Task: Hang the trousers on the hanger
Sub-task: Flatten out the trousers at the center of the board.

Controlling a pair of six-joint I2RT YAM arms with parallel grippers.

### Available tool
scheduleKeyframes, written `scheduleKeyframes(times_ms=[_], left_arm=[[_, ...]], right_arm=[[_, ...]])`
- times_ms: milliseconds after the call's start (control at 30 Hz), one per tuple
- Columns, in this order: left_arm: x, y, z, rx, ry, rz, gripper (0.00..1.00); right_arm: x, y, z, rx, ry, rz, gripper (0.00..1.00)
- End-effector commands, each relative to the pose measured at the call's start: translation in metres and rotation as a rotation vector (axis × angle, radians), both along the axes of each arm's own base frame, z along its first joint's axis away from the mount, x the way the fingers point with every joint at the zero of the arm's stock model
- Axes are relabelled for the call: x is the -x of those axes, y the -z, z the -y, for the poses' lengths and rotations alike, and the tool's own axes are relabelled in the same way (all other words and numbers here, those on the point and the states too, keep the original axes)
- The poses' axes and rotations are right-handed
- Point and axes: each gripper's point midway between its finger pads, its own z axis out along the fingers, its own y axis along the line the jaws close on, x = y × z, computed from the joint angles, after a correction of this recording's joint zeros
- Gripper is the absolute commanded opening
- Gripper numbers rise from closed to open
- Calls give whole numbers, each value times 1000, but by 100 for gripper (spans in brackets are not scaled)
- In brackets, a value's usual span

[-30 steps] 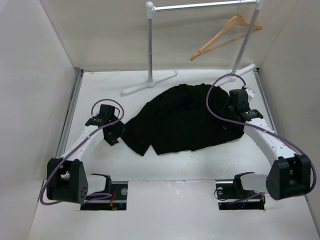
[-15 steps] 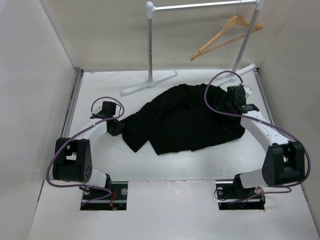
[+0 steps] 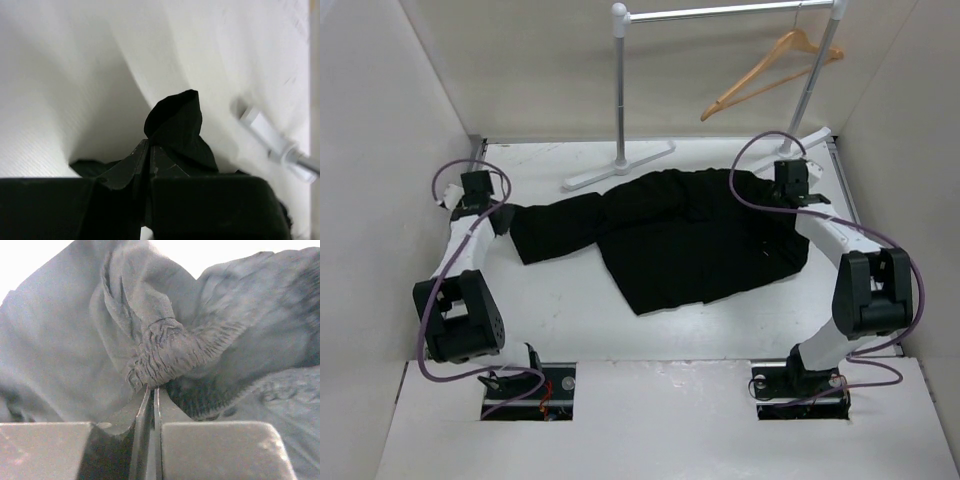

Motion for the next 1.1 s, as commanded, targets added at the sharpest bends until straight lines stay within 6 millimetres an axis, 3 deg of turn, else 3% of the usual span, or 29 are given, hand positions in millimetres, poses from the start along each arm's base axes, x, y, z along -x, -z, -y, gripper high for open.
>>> scheduleKeyframes(times_ms=[0, 100, 167, 233, 300, 367, 467, 533, 600, 667, 733, 800, 900, 967, 1067], left_arm=[[-19, -40, -50, -57, -128, 88, 0], [-35, -49, -80, -78, -183, 107, 1], [-53, -53, -87, -77, -179, 119, 6], [-74, -60, -81, -82, -133, 141, 17], [-86, -65, -62, -84, -58, 138, 35], [-80, -73, -45, -92, -15, 137, 50], [-44, -79, -29, -113, 0, 141, 60], [-12, -75, -21, -125, 0, 123, 62], [20, -60, 5, -99, 54, 98, 61], [49, -34, 55, -54, 195, 42, 59], [78, -5, 101, -12, 316, -34, 58], [101, 19, 136, 26, 401, -85, 58], [106, 35, 167, 55, 473, -85, 62], [101, 43, 179, 82, 505, -86, 63], [94, 52, 203, 136, 568, -83, 64]], right_arm=[[-37, -82, 35, 20, 104, 260, 8], [-55, -106, 69, -7, 181, 323, 7], [-77, -118, 89, -34, 226, 363, 7], [-103, -126, 102, -72, 248, 390, 10], [-122, -128, 111, -106, 275, 406, 21], [-129, -130, 117, -120, 303, 406, 40], [-119, -136, 114, -115, 310, 384, 59], [-99, -145, 113, -108, 316, 384, 63], [-73, -149, 90, -106, 268, 390, 60], [-43, -140, 55, -116, 194, 382, 40], [-11, -118, 16, -128, 109, 338, 15], [19, -96, -19, -128, 5, 281, 9], [78, -60, -64, -109, -153, 153, 17], [120, -38, -72, -90, -188, 65, 37], [162, -16, -77, -147, -185, -15, 57]])
